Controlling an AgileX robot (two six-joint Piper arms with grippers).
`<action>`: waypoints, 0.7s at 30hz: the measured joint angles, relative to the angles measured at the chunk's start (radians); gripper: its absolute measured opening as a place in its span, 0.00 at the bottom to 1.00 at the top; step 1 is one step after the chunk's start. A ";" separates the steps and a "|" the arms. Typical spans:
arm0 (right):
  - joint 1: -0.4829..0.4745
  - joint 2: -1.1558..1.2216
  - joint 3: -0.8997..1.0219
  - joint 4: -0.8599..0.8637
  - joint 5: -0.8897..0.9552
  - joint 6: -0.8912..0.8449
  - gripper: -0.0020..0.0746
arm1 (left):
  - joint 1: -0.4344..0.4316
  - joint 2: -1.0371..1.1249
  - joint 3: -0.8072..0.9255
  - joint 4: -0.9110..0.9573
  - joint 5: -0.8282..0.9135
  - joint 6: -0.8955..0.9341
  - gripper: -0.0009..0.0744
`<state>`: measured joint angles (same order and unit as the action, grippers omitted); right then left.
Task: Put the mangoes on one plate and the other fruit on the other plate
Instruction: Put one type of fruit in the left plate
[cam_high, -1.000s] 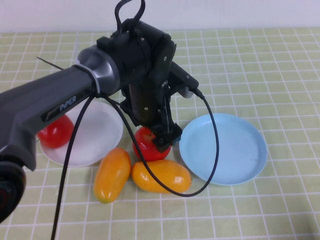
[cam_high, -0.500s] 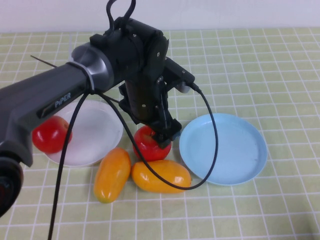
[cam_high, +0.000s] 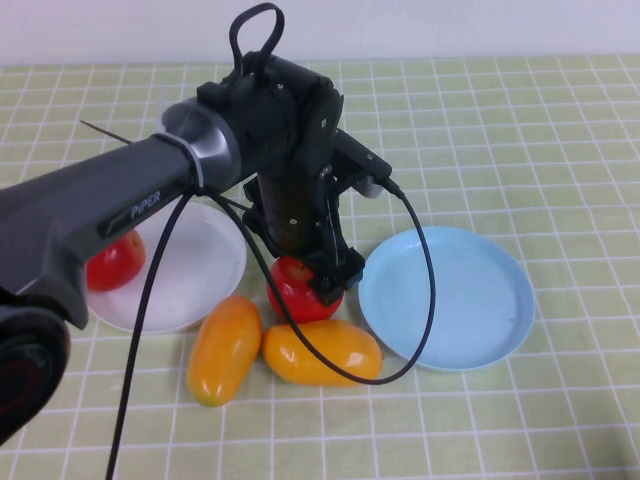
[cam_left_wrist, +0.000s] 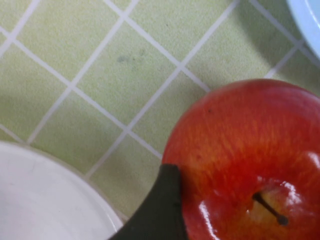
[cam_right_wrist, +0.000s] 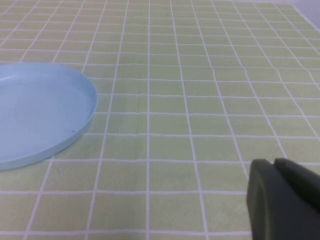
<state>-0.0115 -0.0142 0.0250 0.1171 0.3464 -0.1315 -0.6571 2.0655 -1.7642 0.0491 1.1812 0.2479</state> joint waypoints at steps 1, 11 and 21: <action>0.000 0.000 0.000 0.000 0.000 0.000 0.00 | 0.000 0.000 0.000 0.000 0.000 0.000 0.90; 0.000 0.000 0.000 0.000 0.000 0.000 0.00 | 0.000 0.000 0.000 0.000 0.000 0.002 0.76; 0.000 0.000 0.000 0.000 0.000 0.000 0.00 | 0.000 0.000 -0.079 0.084 0.040 0.011 0.76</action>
<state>-0.0115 -0.0142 0.0250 0.1171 0.3464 -0.1315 -0.6571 2.0657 -1.8433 0.1334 1.2212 0.2585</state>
